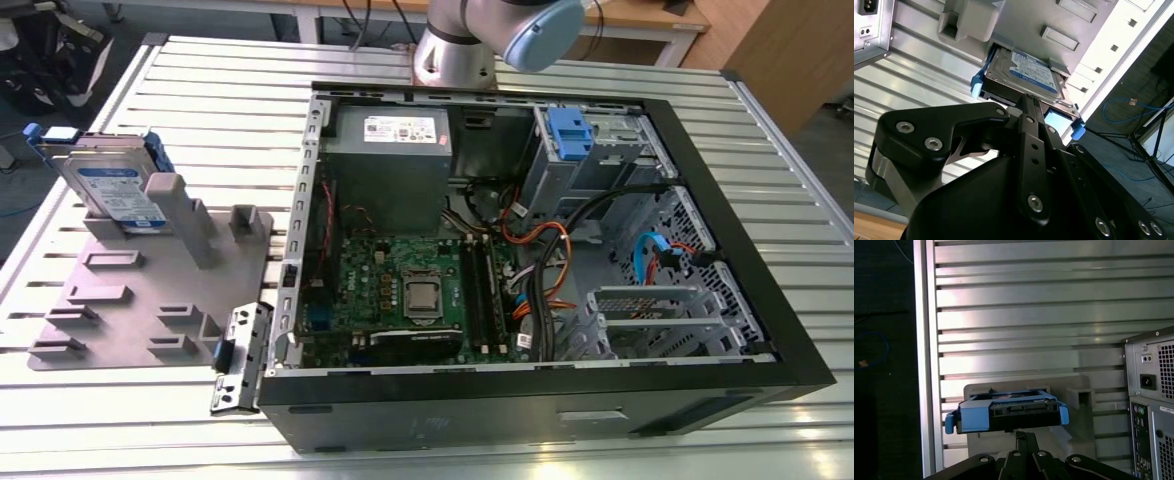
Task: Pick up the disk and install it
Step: 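Reach for the disk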
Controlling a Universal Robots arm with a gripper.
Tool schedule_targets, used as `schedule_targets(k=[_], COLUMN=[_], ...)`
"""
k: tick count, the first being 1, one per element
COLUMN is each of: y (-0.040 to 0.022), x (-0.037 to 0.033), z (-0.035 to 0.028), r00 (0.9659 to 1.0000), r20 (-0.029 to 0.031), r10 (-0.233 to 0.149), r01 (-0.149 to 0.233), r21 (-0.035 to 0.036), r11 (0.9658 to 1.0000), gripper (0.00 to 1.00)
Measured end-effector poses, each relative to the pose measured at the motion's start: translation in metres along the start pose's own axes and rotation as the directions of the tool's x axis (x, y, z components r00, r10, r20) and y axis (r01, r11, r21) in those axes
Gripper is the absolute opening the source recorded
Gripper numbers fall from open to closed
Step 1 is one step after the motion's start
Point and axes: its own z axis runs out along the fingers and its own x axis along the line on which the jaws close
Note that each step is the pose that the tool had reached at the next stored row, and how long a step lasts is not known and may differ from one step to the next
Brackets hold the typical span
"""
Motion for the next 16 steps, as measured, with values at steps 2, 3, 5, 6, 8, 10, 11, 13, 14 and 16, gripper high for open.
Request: schedule_targets(k=[2, 3, 5, 6, 8, 10, 11, 13, 14, 16], y=[-0.0001, -0.0001, 0.0000, -0.0001, 0.0000, 0.0006, 0.0008, 0.0012, 0.0013, 0.0013], x=[0.0001, 0.0002, 0.0004, 0.0004, 0.0009, 0.0016, 0.0020, 0.0033, 0.0042, 0.0061], z=[0.0030, 0.0045, 0.0059, 0.0059, 0.0064, 0.0079, 0.0088, 0.0113, 0.0127, 0.0154], r00=[1.0000, 1.0000, 1.0000, 1.0000, 1.0000, 1.0000, 1.0000, 1.0000, 1.0000, 1.0000], r20=[-0.0003, -0.0004, -0.0006, -0.0007, -0.0005, -0.0003, -0.0004, -0.0005, -0.0004, -0.0006], r10=[0.000, 0.000, 0.000, 0.000, 0.000, 0.000, 0.000, 0.000, 0.000, 0.000], r01=[0.000, 0.000, 0.000, 0.000, 0.000, 0.000, 0.000, 0.000, 0.000, 0.000], r21=[0.0000, 0.0000, 0.0001, 0.0001, 0.0000, -0.0001, 0.0000, 0.0000, -0.0001, 0.0001], r11=[1.0000, 1.0000, 1.0000, 1.0000, 1.0000, 1.0000, 1.0000, 1.0000, 1.0000, 1.0000], gripper=[0.11, 0.11, 0.11, 0.11, 0.11, 0.11, 0.11, 0.11, 0.11, 0.11])
